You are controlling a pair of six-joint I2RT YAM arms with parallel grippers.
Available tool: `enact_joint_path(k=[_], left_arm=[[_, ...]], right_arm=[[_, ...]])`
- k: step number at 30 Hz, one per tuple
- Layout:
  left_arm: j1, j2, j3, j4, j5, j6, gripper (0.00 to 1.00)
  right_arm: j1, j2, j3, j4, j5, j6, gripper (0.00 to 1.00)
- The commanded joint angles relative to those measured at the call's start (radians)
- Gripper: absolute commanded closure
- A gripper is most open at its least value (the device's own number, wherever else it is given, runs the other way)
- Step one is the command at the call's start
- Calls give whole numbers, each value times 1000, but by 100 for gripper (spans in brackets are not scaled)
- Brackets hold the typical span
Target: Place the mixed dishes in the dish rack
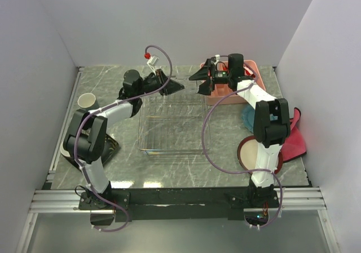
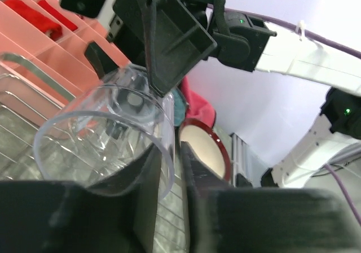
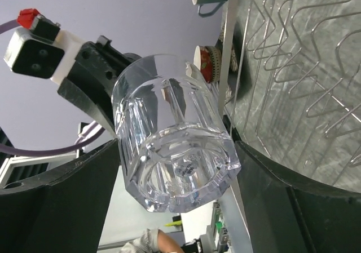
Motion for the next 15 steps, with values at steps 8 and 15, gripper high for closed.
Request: enact_joint_path(k=[8,15], left_arm=[[-6,45,-14,53,61,68,50],[77,-57,29,-352,27,344,44]], right_arm=[[-15,-61,79,-222,96,-293,64],[-12,-58,215,-415,243,-526,72]])
